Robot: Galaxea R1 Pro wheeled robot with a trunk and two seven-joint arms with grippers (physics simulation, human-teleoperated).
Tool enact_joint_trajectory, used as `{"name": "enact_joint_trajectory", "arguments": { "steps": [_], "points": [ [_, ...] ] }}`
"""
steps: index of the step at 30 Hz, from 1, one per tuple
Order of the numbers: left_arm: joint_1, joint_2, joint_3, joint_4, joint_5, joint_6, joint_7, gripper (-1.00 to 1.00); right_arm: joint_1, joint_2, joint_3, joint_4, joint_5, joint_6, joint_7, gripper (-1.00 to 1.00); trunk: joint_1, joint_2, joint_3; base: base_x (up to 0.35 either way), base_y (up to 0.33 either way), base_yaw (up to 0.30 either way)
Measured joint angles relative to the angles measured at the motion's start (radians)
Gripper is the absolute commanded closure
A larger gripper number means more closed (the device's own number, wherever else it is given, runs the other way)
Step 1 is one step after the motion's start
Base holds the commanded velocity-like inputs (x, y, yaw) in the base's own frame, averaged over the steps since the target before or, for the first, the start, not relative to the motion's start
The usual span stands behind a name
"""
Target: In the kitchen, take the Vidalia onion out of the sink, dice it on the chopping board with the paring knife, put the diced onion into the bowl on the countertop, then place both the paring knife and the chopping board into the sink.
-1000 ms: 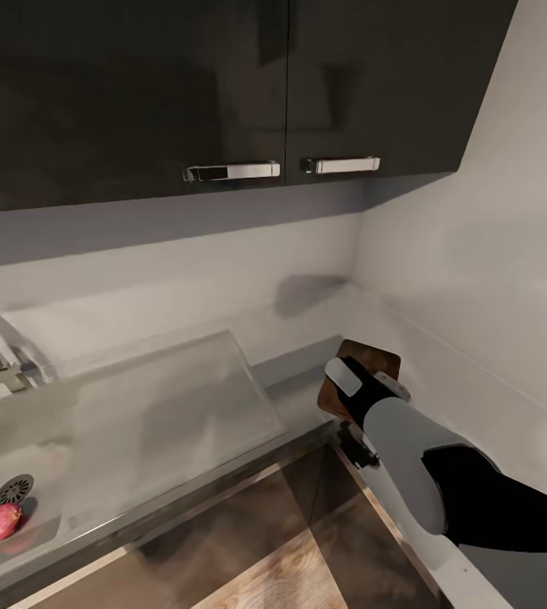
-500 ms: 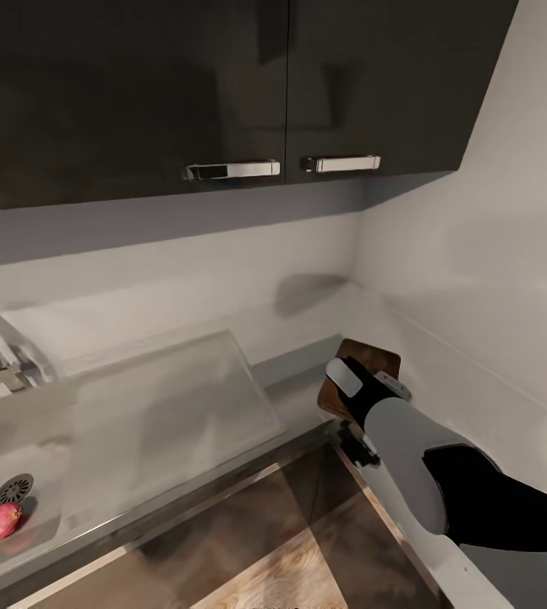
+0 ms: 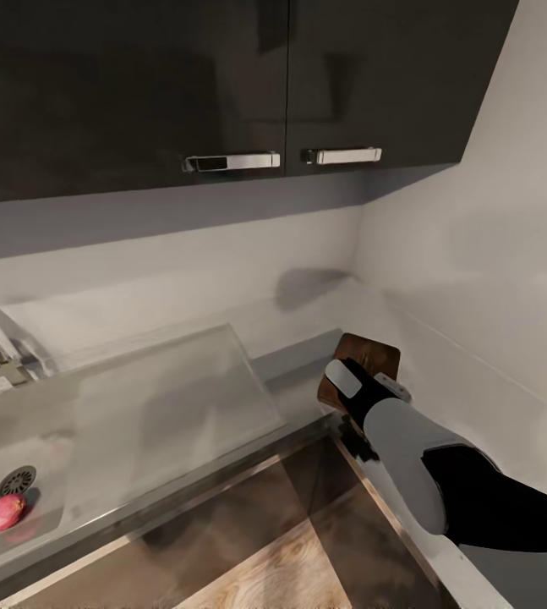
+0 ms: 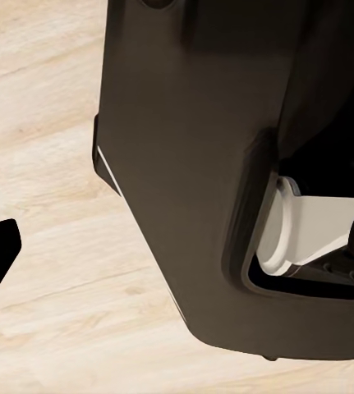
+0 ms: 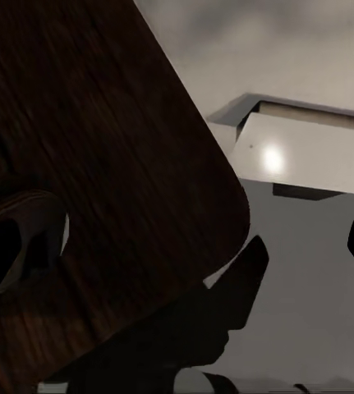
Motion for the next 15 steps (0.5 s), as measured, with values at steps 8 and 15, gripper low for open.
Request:
{"name": "enact_joint_trajectory", "arguments": {
  "steps": [8,15],
  "points": [
    [0.000,0.002,0.000,0.000,0.000,0.000,0.000,-1.00,0.000,0.002,0.001,-0.001,-0.003,0.000,0.000,-1.00,0.000,0.000,-0.001,-0.005,0.000,0.000],
    [0.000,0.002,0.000,0.000,0.000,0.000,0.000,-1.00,0.000,0.002,0.008,-0.001,0.001,0.000,0.001,-1.00,0.000,0.000,-0.007,0.000,0.000,0.000]
  ]
}}
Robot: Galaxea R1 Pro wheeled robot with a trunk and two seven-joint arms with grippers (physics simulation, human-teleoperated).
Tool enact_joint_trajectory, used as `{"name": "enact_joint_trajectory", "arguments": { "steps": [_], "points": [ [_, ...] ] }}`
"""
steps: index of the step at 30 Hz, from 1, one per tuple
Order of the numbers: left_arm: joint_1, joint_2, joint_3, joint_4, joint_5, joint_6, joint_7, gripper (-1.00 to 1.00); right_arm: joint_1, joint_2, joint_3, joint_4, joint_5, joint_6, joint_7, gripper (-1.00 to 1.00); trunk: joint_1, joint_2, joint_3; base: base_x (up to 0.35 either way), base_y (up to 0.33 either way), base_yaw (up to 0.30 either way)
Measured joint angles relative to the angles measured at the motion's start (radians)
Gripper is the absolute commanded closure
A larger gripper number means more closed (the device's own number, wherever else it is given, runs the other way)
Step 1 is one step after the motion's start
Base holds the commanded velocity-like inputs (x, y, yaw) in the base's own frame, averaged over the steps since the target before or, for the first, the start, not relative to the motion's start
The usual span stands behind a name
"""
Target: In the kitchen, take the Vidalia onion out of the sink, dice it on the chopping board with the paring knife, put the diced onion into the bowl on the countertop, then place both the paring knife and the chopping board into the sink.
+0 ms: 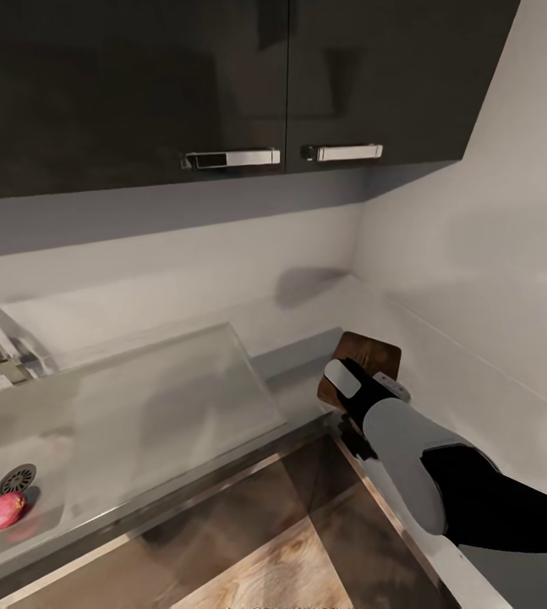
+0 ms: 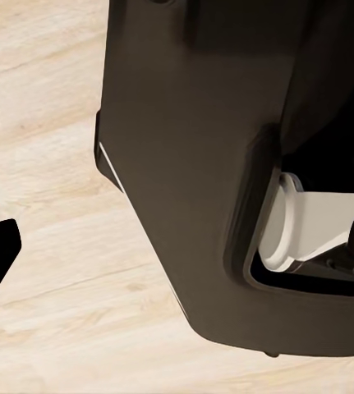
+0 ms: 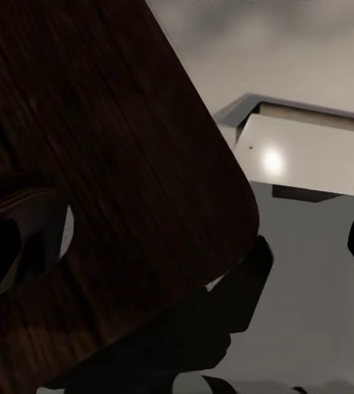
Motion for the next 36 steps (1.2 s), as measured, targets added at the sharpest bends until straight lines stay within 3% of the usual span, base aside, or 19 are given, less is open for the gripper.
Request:
{"name": "enact_joint_trajectory", "arguments": {
  "steps": [36],
  "points": [
    [0.000,0.000,0.000,0.000,0.000,0.000,0.000,-1.00,0.000,0.000,-0.004,-0.061,-0.007,-0.002,0.000,-1.00,0.000,-0.001,-0.044,0.000,0.000,0.000]
  ]
}}
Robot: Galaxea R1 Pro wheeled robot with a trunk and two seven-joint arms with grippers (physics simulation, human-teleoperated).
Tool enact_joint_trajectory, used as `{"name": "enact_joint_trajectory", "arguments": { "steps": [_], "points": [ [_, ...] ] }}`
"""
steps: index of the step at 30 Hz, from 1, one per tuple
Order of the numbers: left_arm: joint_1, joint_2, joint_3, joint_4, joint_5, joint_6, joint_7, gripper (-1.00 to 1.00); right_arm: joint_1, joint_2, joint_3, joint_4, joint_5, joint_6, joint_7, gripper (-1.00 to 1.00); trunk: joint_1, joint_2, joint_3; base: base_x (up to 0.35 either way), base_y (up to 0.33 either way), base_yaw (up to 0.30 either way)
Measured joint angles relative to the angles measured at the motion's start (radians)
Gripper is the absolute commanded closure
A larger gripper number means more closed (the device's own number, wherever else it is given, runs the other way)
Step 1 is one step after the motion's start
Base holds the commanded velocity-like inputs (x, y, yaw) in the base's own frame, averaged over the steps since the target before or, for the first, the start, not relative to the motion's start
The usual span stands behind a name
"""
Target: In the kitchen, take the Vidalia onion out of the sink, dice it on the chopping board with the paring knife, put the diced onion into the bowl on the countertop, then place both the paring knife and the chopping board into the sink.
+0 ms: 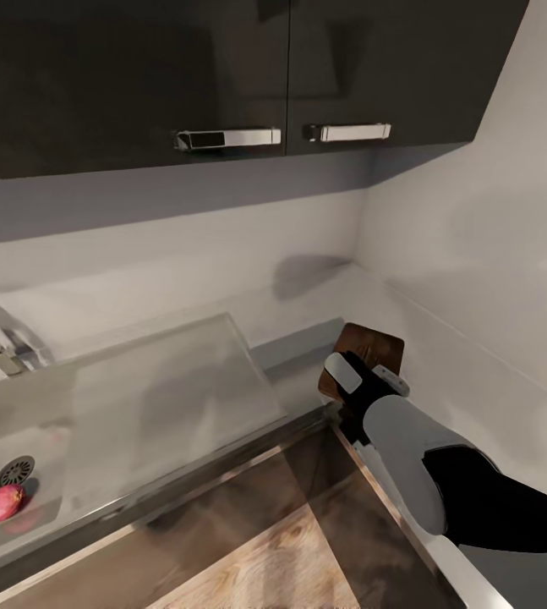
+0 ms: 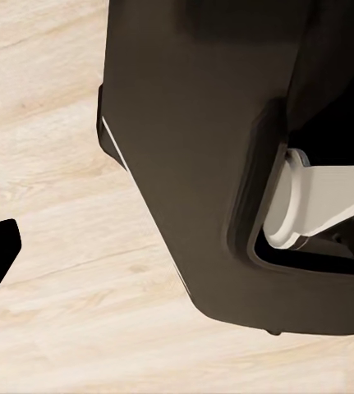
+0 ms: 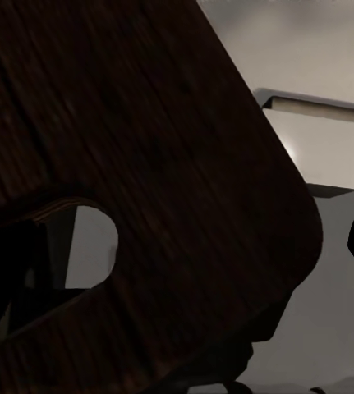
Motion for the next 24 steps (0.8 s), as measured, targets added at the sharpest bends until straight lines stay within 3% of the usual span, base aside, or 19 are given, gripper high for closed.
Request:
{"name": "enact_joint_trajectory", "arguments": {
  "steps": [15,16,24],
  "points": [
    [0.000,-0.003,0.000,0.000,0.000,0.000,0.001,-1.00,0.000,-0.005,-0.001,-0.001,0.007,0.004,0.002,-1.00,0.000,0.000,0.000,0.000,0.000,0.000],
    [0.000,-0.003,0.000,0.000,0.000,0.000,0.001,-1.00,0.000,-0.006,-0.002,-0.002,0.006,0.003,0.002,1.00,0.000,0.000,0.000,0.000,0.000,0.000],
    [0.000,-0.002,0.001,-0.001,0.000,0.000,0.001,-1.00,0.000,-0.008,-0.001,0.001,0.014,0.008,-0.004,1.00,0.000,0.000,0.000,0.000,0.000,0.000]
  ]
}}
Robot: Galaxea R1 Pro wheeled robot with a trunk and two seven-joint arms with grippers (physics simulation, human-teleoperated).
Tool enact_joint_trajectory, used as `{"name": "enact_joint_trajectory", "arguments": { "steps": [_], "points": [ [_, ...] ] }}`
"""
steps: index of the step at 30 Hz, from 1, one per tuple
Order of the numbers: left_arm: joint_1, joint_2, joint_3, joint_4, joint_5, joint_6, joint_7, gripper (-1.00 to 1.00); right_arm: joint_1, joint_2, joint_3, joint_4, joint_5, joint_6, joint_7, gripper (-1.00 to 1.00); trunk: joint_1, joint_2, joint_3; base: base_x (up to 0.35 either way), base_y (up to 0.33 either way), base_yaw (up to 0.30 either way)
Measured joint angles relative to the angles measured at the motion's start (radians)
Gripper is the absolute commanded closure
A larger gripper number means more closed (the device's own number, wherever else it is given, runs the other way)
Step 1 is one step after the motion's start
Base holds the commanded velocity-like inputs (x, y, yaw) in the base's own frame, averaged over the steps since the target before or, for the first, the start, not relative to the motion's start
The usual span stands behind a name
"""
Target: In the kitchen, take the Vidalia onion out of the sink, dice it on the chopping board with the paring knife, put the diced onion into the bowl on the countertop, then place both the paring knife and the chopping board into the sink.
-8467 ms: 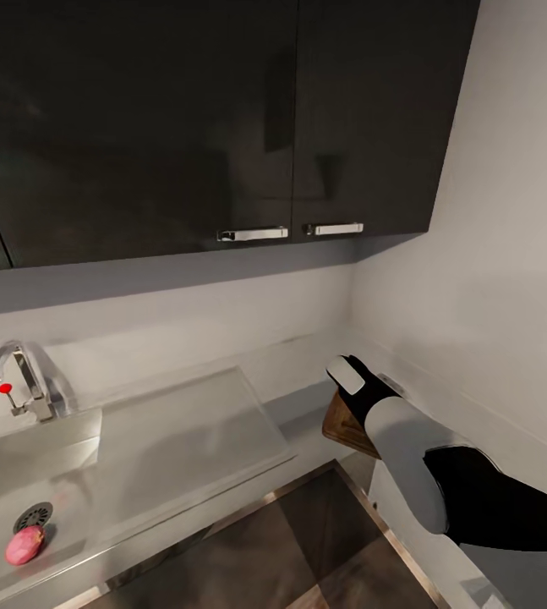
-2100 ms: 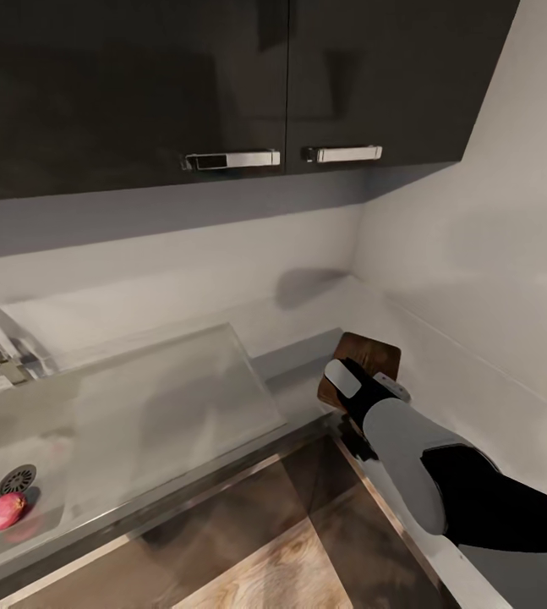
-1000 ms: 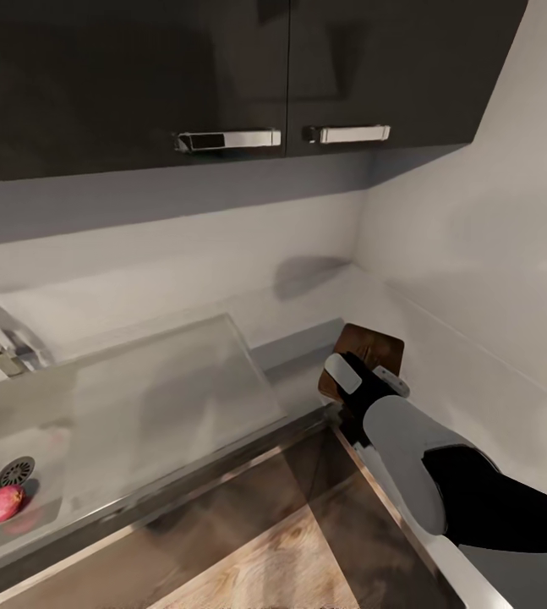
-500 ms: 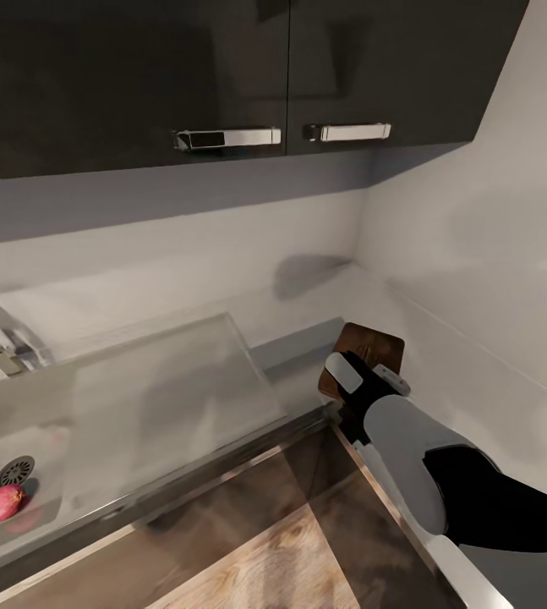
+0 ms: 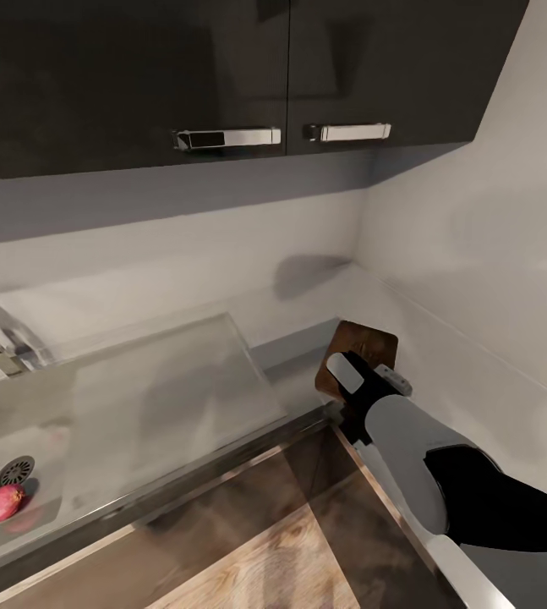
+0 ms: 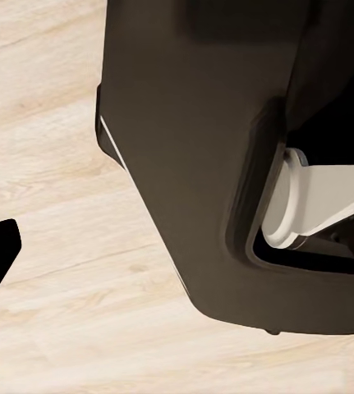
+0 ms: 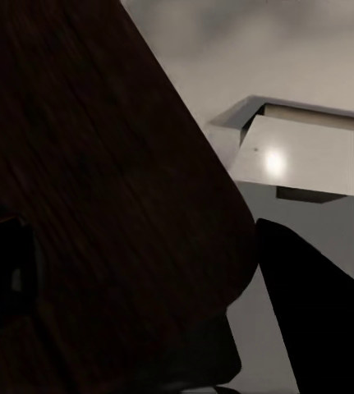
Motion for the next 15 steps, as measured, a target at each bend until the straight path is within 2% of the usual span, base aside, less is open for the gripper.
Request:
{"name": "enact_joint_trajectory", "arguments": {
  "steps": [15],
  "points": [
    [0.000,-0.003,0.000,0.000,0.000,0.000,0.003,-1.00,0.000,-0.001,-0.004,0.005,-0.007,0.003,0.003,1.00,0.000,0.000,0.008,0.000,0.000,-0.019]
  ]
}}
